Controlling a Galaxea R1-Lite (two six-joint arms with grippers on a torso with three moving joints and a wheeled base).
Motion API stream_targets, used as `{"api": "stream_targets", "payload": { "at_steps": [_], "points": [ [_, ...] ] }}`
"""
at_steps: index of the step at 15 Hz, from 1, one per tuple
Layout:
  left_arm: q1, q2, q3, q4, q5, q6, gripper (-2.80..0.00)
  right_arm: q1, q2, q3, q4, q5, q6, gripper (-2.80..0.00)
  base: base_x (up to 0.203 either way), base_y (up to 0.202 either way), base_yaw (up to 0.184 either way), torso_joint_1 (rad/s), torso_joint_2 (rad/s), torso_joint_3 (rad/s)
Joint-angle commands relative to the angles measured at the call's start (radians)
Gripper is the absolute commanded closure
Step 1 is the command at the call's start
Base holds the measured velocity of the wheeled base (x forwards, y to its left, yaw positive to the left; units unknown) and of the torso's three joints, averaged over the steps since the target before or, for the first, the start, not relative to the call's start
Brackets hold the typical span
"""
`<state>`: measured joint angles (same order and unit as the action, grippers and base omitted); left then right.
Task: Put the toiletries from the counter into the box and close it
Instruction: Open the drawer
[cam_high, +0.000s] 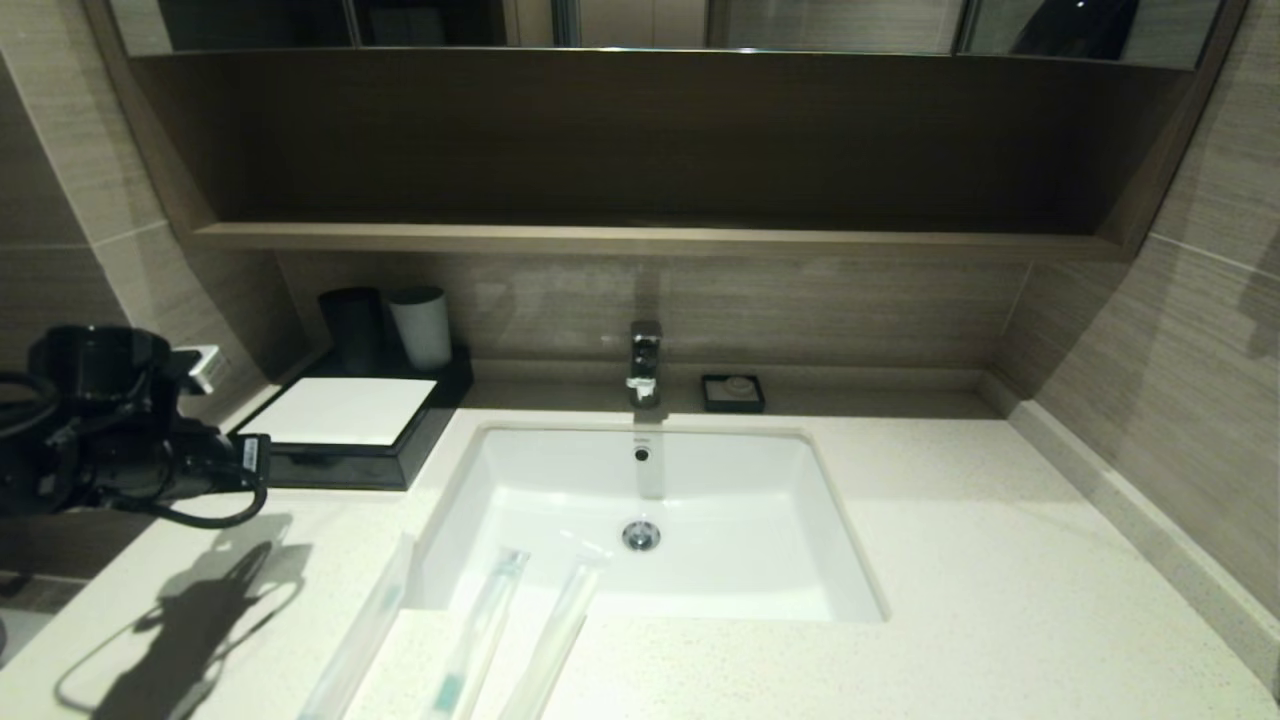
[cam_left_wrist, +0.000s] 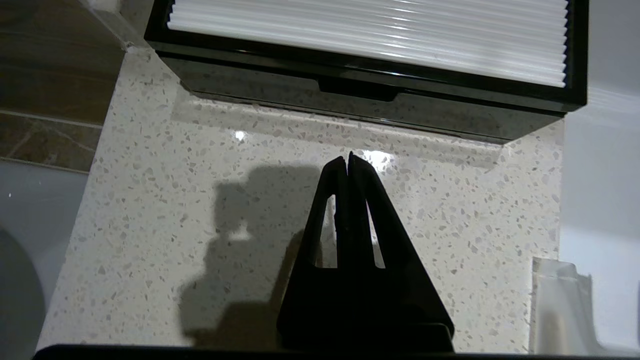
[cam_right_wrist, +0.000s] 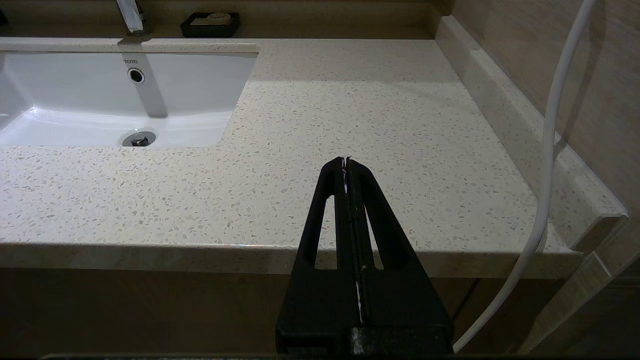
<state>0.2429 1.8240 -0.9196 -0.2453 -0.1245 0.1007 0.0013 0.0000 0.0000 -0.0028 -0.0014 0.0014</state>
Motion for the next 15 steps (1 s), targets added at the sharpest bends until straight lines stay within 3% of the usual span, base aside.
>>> {"api": "stream_targets", "payload": {
  "at_steps": [1,15],
  "points": [
    [0.009,0.060,-0.006,-0.045,-0.005,0.020,0.00,0.000,-0.002,0.002,0.000,0.000,0.000,0.00,0.000,0.000,0.000,0.000,0.00,0.000],
    [0.009,0.153,-0.062,-0.080,-0.061,0.020,0.00,0.000,-0.002,0.002,0.000,0.000,0.000,0.00,0.000,0.000,0.000,0.000,0.00,0.000]
  ]
}}
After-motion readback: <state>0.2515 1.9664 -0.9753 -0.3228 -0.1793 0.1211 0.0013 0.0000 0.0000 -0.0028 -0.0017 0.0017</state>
